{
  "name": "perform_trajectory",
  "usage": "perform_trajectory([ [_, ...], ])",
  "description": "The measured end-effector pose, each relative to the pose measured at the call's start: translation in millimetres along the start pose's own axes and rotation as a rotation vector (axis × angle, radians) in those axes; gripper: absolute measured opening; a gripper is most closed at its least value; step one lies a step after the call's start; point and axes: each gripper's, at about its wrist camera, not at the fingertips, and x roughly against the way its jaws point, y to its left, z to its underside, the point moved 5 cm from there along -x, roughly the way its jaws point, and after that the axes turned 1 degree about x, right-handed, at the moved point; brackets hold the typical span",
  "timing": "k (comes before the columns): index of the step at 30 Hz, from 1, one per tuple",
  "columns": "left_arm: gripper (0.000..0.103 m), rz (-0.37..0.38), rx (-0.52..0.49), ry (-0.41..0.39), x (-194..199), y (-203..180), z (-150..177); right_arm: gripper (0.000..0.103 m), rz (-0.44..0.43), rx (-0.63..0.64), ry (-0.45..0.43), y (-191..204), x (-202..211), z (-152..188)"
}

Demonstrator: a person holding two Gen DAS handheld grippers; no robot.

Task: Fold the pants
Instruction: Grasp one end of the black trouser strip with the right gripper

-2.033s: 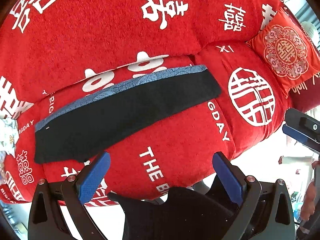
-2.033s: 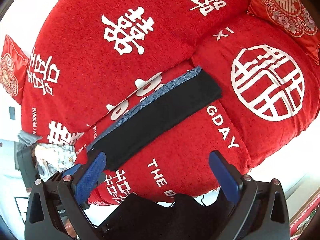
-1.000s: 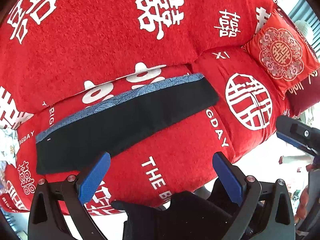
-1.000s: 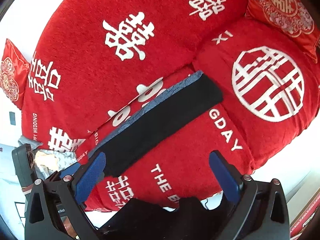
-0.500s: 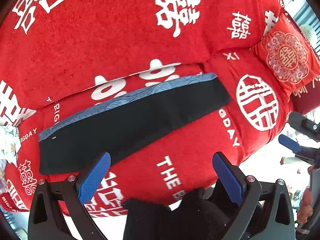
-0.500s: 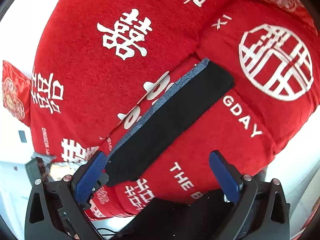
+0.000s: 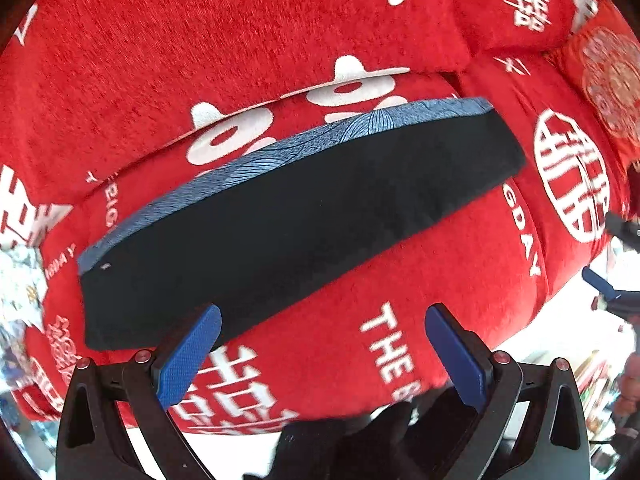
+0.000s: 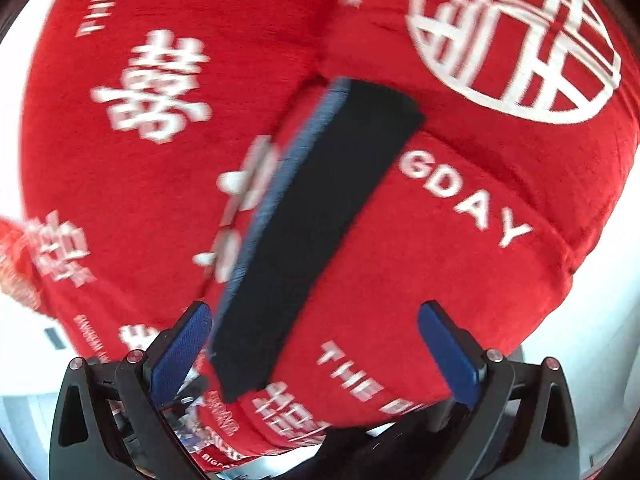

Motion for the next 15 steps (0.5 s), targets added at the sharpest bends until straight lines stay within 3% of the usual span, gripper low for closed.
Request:
perform_trajectory([
  [4, 0.102, -0.008, 0.030, 0.026, -41.5, -15.8, -21.5, 0.103, -0.012, -0.030, -0.013, -22.9, -30.8, -44.7],
  [8, 0.102, -0.052, 0.030, -0.018, -76.3, -31.6, -50.9, 0.101, 0.024, 0.012, -0.023, -36.3, -61.1, -86.4],
  [10, 0.102, -0.049, 0.064, -0.046, -94.2, -35.7, -68.4, 0.085, 0.046, 0.002, -0.033, -47.1, -76.0, -107.0],
  [14, 0.102, -0.058, 0.135, -0.062, -128.3, -38.9, -88.3, 0.065, 0.025, -0.069, -0.024, -69.6, -101.6, -131.9],
  [15, 0.102, -0.061, 0.152, -0.056, -137.0, -39.7, -90.2, 0.022, 0.001, -0.085, -0.013, -72.7, -105.4, -134.0],
])
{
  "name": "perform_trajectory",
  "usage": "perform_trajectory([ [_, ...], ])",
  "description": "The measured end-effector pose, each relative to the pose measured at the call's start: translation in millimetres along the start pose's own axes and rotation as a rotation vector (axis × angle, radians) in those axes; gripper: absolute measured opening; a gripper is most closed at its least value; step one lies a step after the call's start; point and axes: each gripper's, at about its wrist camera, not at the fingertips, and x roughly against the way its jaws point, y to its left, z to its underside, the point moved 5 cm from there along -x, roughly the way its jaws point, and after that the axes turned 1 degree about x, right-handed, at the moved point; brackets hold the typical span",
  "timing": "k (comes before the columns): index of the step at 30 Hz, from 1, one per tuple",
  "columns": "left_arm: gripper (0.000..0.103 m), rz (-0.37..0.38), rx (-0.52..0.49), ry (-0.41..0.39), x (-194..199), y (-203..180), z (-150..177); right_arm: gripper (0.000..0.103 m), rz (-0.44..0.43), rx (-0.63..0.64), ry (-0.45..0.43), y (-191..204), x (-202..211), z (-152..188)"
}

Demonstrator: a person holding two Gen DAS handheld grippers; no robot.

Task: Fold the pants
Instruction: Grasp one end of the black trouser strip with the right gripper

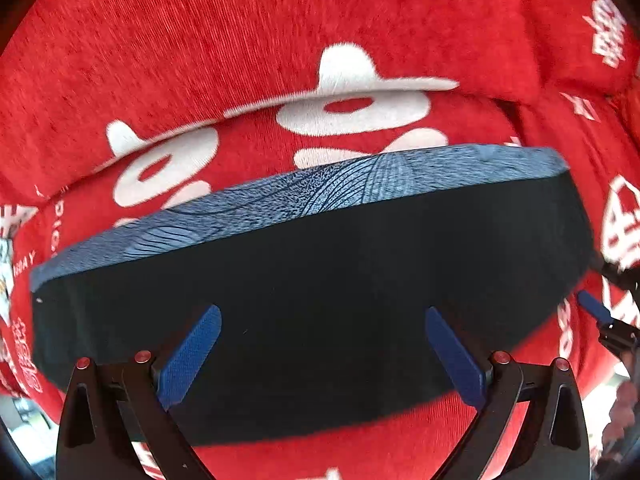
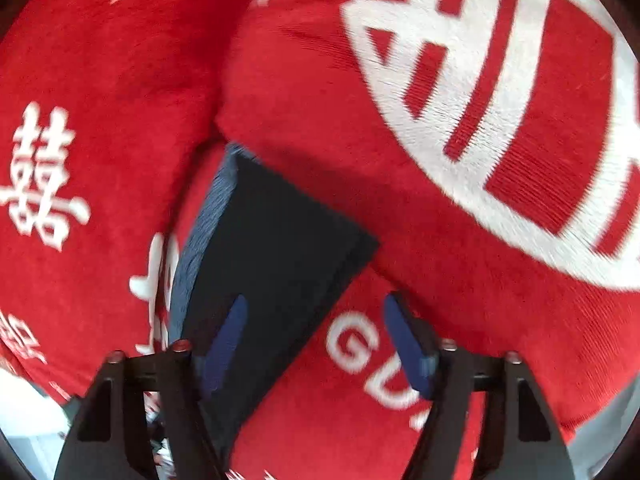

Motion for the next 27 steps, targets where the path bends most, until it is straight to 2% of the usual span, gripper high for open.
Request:
perform_trajectory([
  [1, 0.102, -0.001, 0.012, 0.002, -5.6, -0.6, 0.4, 0.006, -0.029, -0.018, 0.007, -1.0, -1.3, -1.9],
  [3, 0.102, -0.014, 0.018, 0.006, -14.5, -1.3, 4.3, 0.005, -0.060, 0.012, -0.014, 4.3, 6.7, -2.0],
  [5, 0.102, -0.012, 0.022, 0.011, -20.4, -1.2, 9.5, 0.005, -0.029, 0.038, -0.011, 1.2, 8.7, -0.4],
  [7, 0.102, 0.000, 0.040, 0.001, -21.7, 1.2, 12.7, 0.006, 0.005, 0.011, -0.001, -11.4, 7.4, -1.1],
  [9, 0.102, 0.001, 0.039, 0.008, -21.4, 2.0, 12.3, 0.013, -0.031, -0.017, 0.000, -18.7, 12.4, -0.6],
  [10, 0.102, 0.000, 0.036, 0.011, -21.2, 1.8, 11.8, 0.021, -0.082, -0.024, 0.008, -19.3, 15.1, 1.7],
  [11, 0.102, -0.002, 0.031, 0.013, -21.3, 1.8, 11.2, 0.032, -0.110, -0.023, 0.016, -18.6, 16.5, 4.4],
  [12, 0.102, -0.002, 0.027, 0.013, -21.2, 1.2, 10.5, 0.054, -0.133, -0.018, 0.025, -17.0, 16.2, 6.9],
  [13, 0.102, 0.001, 0.024, 0.013, -20.5, 0.7, 9.8, 0.060, -0.151, -0.011, 0.033, -15.9, 14.6, 8.9],
  [18, 0.102, 0.060, 0.021, 0.006, -17.5, -6.4, 8.9, 0.060, -0.246, -0.006, 0.052, -12.8, -6.5, 14.9],
  [24, 0.101, 0.057, 0.020, -0.038, -19.2, -11.0, 17.9, 0.060, -0.337, -0.012, -0.018, 1.9, -16.2, 2.9],
  [26, 0.086, 0.053, 0.027, -0.016, -14.9, -12.7, 16.4, 0.060, -0.378, -0.075, -0.026, 3.8, -20.8, -2.1],
  [27, 0.064, 0.044, 0.030, -0.013, -7.6, -17.4, 18.8, 0.043, -0.399, -0.119, -0.015, 2.6, -21.9, -3.4],
])
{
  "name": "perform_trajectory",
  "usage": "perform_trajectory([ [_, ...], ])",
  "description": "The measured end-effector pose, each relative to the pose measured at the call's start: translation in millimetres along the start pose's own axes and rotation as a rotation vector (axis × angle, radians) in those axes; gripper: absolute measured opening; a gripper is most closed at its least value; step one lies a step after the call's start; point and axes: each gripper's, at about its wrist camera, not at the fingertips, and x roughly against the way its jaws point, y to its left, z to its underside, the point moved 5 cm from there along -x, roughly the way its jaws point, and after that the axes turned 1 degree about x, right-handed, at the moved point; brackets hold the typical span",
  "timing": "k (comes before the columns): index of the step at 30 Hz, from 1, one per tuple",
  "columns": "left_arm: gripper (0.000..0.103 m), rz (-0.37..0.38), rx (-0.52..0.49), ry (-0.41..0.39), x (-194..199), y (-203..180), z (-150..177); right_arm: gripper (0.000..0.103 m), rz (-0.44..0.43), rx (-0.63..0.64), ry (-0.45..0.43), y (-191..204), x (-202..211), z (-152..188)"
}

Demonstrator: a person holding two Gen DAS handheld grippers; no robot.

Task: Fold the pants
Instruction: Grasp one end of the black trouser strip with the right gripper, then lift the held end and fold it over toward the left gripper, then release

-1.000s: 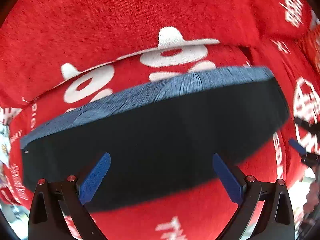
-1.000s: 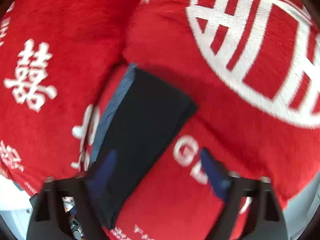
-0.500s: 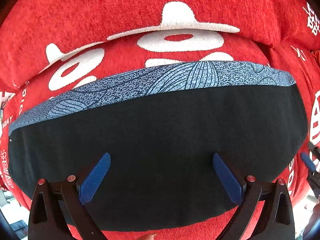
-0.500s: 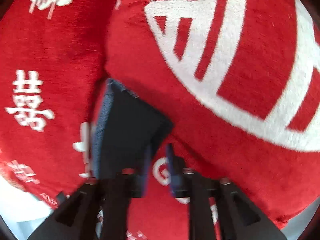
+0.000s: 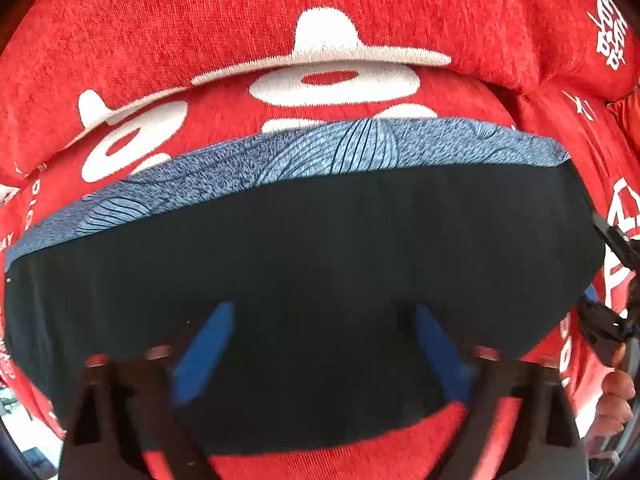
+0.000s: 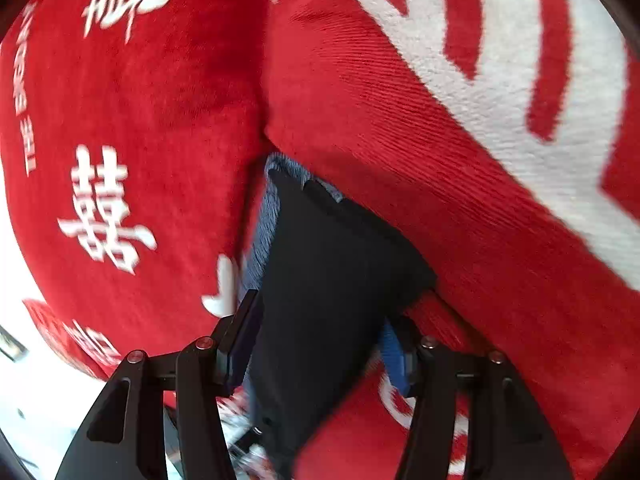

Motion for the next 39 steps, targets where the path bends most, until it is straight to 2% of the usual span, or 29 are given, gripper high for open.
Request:
perform_trajectory([
  [1, 0.049, -0.017, -0.006, -0.006, 9.9, -4.1, -5.7, 0.013, -0.028, -0.045, 0.014, -0.9, -1.1, -0.4],
  [2, 0.049, -0.030, -0.010, -0.023, 16.6, -6.7, -11.6, 0.013, -0.043, -0.041, 0.014, 2.0, 2.0, 0.0],
  [4, 0.049, -0.051, 0.004, -0.107, 31.7, -12.5, -30.6, 0.013, -0.034, 0.062, 0.028, 24.0, 9.2, 4.4],
  [6, 0.049, -0.062, 0.012, -0.156, 33.7, -18.5, -49.1, 0.013, -0.036, 0.149, 0.046, 45.3, 15.5, 9.5],
  [9, 0.051, -0.077, 0.014, -0.169, 7.4, -34.6, -67.7, 0.013, -0.020, 0.278, 0.076, 75.0, 18.9, 19.1],
  [10, 0.052, -0.082, 0.000, -0.122, -15.1, -47.7, -66.4, 0.013, -0.017, 0.304, 0.085, 82.3, 18.2, 22.0],
  [12, 0.052, -0.142, -0.046, -0.219, -16.5, -56.5, -64.1, 0.013, -0.007, 0.354, 0.096, 96.7, 14.7, 27.2],
  [14, 0.052, -0.137, -0.069, -0.210, -11.4, -57.4, -63.4, 0.013, -0.011, 0.382, 0.104, 105.7, 13.8, 29.5],
  [16, 0.052, -0.068, -0.026, -0.154, -2.7, -44.9, -57.5, 0.013, -0.013, 0.407, 0.114, 113.3, 13.8, 32.0],
  [19, 0.053, -0.035, 0.012, -0.138, 15.8, -22.7, -36.7, 0.013, 0.003, 0.460, 0.131, 125.2, 16.0, 38.9],
  [20, 0.056, -0.033, 0.010, -0.133, 18.7, -18.5, -27.1, 0.013, 0.012, 0.482, 0.135, 129.4, 17.1, 41.6],
  [21, 0.067, -0.030, 0.011, -0.124, 19.8, -14.3, -15.2, 0.013, 0.021, 0.514, 0.141, 136.0, 17.3, 46.1],
  [22, 0.071, -0.019, 0.015, -0.117, 18.1, -12.2, -7.5, 0.013, 0.027, 0.540, 0.145, 140.6, 18.1, 50.2],
  [24, 0.071, 0.001, -0.001, -0.082, 3.6, -17.3, 7.2, 0.013, 0.055, 0.596, 0.161, 148.8, 16.6, 60.0],
  [26, 0.074, -0.024, -0.037, -0.124, -0.2, -21.1, 8.7, 0.013, 0.096, 0.674, 0.182, 157.5, 9.4, 75.5],
  [28, 0.074, 0.022, -0.031, -0.101, 2.7, -16.6, 6.8, 0.013, 0.112, 0.740, 0.195, 171.5, 6.5, 92.3],
  [30, 0.074, 0.075, 0.007, -0.065, 8.5, -1.1, 6.5, 0.013, 0.139, 0.809, 0.197, 185.6, 3.8, 107.7],
  [31, 0.074, 0.086, 0.043, -0.072, 17.8, 18.3, 7.6, 0.013, 0.161, 0.856, 0.202, 194.3, -0.2, 119.4],
  [35, 0.075, 0.061, 0.108, -0.125, 50.6, 92.7, 15.5, 0.013, 0.243, 1.011, 0.228, 214.1, -26.6, 168.7],
  [37, 0.085, 0.034, 0.144, -0.131, 60.1, 138.4, 15.8, 0.013, 0.278, 1.060, 0.254, 213.3, -51.7, 198.8],
  [39, 0.085, 0.008, 0.182, -0.131, 63.0, 181.7, 21.5, 0.014, 0.324, 1.097, 0.280, 201.8, -83.8, 230.8],
])
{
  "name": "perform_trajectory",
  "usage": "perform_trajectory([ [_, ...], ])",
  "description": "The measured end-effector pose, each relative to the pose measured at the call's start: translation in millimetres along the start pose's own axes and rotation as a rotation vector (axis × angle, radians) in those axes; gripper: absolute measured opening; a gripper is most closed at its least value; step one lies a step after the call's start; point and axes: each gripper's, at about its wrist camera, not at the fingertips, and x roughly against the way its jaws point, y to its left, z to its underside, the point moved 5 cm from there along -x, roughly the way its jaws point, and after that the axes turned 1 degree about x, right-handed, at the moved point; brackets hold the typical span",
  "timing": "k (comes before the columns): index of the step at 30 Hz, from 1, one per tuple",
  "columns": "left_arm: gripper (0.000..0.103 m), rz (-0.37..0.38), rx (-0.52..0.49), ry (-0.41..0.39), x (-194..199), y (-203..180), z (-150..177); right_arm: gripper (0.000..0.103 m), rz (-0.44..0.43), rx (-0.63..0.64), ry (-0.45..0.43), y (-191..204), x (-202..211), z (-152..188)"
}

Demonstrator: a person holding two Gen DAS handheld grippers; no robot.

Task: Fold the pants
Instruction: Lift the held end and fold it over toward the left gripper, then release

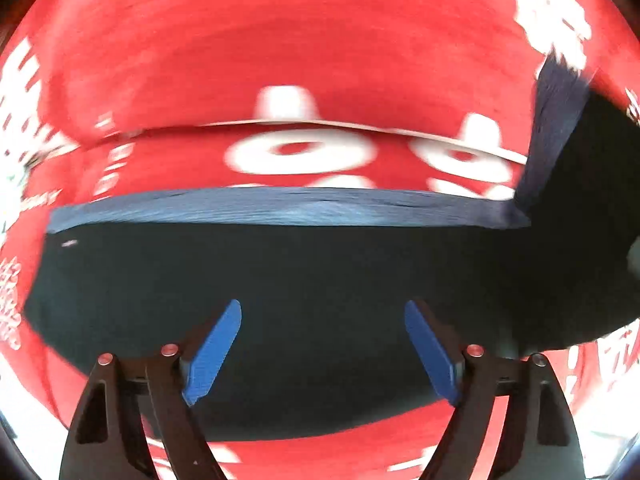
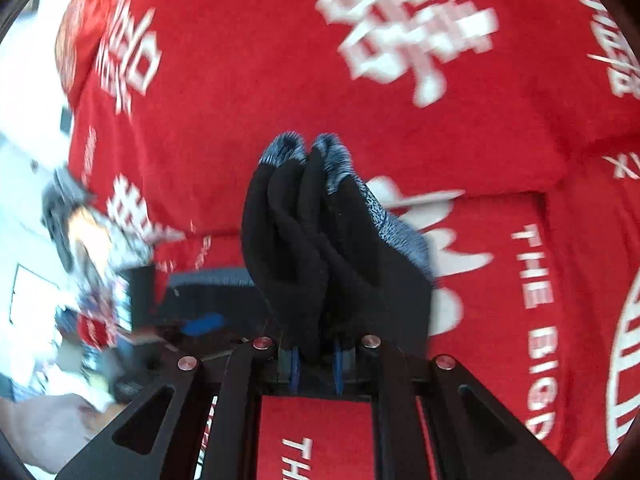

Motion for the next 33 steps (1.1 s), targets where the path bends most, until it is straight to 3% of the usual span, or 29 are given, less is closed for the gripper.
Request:
perform_trajectory([
  [2, 0.085, -0.034, 0.038, 0.015, -1.3, 38.3, 5.8, 0.015, 0.043, 0.036, 0.043, 20.9, -36.1, 16.3],
  [6, 0.085, -0.047, 0.104, 0.036, -10.6, 69.5, 20.5, 0.020, 0.195, 0.176, 0.181, 57.7, -119.9, 63.5],
  [8, 0.085, -0.035, 0.116, 0.056, -4.5, 84.5, 24.7, 0.023, 0.297, 0.292, 0.174, 74.0, -124.6, 72.4],
  [9, 0.085, -0.018, 0.111, 0.057, -2.5, 87.0, 25.0, 0.030, 0.301, 0.342, 0.169, 84.2, -117.4, 75.0],
  [11, 0.085, 0.017, 0.088, 0.050, 0.9, 82.5, 22.8, 0.048, 0.231, 0.346, 0.170, 95.1, -99.6, 77.5],
  [12, 0.085, 0.039, 0.075, 0.052, 3.3, 74.6, 23.9, 0.059, 0.166, 0.310, 0.166, 94.8, -85.2, 78.0],
  [13, 0.085, 0.092, 0.061, 0.065, 4.9, 66.9, 22.6, 0.062, 0.116, 0.251, 0.165, 88.8, -75.0, 77.2],
  [15, 0.085, 0.184, 0.057, 0.088, 11.4, 53.2, 24.1, 0.062, 0.020, 0.065, 0.179, 67.5, -63.3, 73.8],
  [16, 0.085, 0.258, 0.054, 0.107, 10.6, 42.8, 22.0, 0.062, -0.034, -0.097, 0.190, 44.7, -59.8, 73.6],
  [18, 0.085, 0.328, 0.047, 0.123, 14.2, 28.0, 19.4, 0.062, -0.119, -0.374, 0.187, 2.8, -56.9, 80.4],
  [20, 0.085, 0.391, 0.029, 0.140, 11.1, 9.7, 18.2, 0.062, -0.183, -0.545, 0.167, -20.9, -58.2, 88.7],
  [23, 0.076, 0.430, -0.005, 0.164, 5.4, -10.4, 19.6, 0.062, -0.218, -0.664, 0.149, -38.2, -64.2, 97.8],
  [27, 0.036, 0.428, -0.039, 0.236, -16.3, -29.3, 22.4, 0.052, -0.256, -0.747, 0.108, -48.6, -71.9, 99.5],
  [29, 0.028, 0.406, -0.044, 0.251, -21.2, -32.2, 23.0, 0.020, -0.276, -0.804, 0.099, -53.9, -77.8, 98.3],
  [33, 0.026, 0.369, -0.039, 0.196, -3.3, -23.2, 23.7, 0.015, -0.278, -0.754, 0.109, -45.0, -74.6, 85.0],
])
